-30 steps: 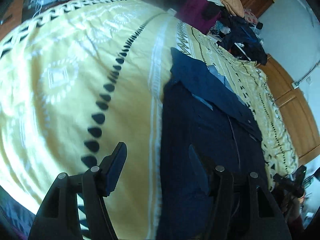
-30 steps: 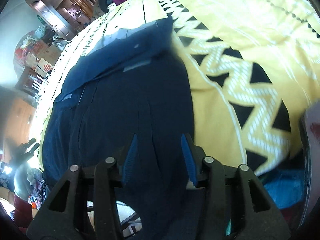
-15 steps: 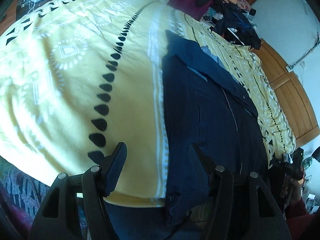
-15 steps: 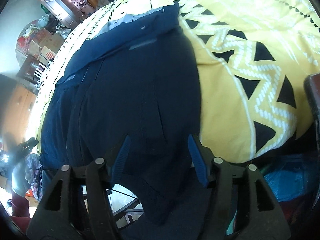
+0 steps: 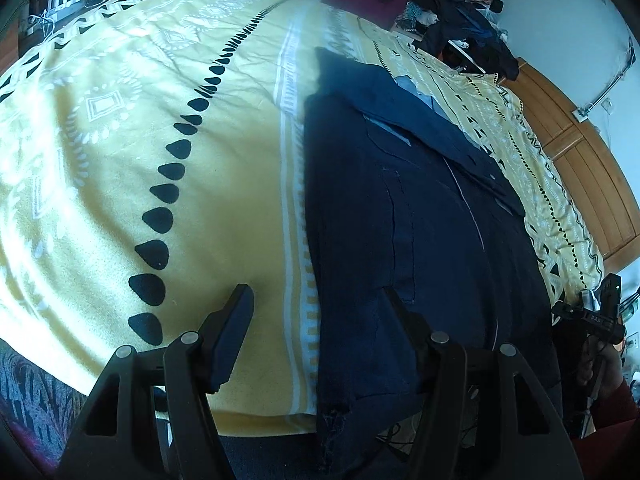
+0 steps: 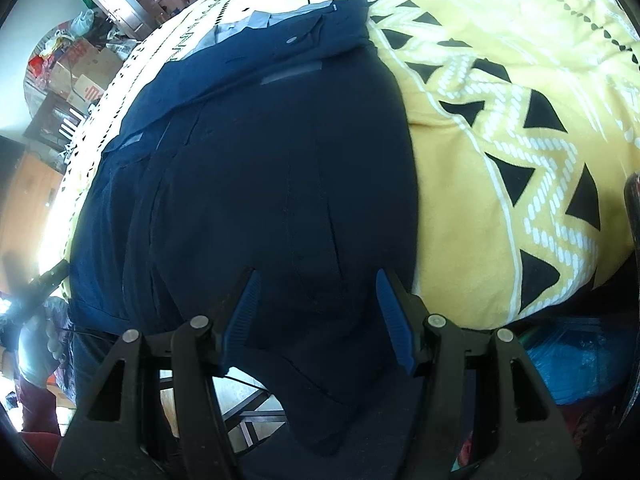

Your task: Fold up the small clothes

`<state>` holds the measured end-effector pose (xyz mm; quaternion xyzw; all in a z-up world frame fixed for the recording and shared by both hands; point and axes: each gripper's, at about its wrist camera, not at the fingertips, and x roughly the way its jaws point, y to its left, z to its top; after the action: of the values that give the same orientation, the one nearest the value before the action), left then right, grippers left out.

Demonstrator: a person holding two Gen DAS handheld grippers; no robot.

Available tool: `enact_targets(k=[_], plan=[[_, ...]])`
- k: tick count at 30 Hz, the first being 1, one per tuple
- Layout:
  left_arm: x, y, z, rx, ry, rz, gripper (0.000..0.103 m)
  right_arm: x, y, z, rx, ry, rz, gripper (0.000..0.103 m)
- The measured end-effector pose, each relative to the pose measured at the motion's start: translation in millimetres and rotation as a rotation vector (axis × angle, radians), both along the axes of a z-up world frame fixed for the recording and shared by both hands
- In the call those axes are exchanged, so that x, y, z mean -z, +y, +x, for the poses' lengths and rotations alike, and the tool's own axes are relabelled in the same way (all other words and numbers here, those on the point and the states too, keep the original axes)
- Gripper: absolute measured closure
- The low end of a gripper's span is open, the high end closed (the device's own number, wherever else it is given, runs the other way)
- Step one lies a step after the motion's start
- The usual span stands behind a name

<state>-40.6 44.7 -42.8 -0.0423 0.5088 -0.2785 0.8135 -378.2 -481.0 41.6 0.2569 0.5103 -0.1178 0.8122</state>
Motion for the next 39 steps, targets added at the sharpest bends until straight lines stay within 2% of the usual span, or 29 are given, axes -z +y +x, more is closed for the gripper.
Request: enact_targets(k=[12,39], plan=[[5.0,5.6,2.4,-0.002,-0.011,-0.043,0.037,-14.0,14.7,17.7,-0.031,0.0,-0.037,0.043],[10.3,8.4,1.5,-0.013,-0.006,-0.081,0.036,-3.8,23.1,22.2,-0.02,0.004,-0.007,0.043]])
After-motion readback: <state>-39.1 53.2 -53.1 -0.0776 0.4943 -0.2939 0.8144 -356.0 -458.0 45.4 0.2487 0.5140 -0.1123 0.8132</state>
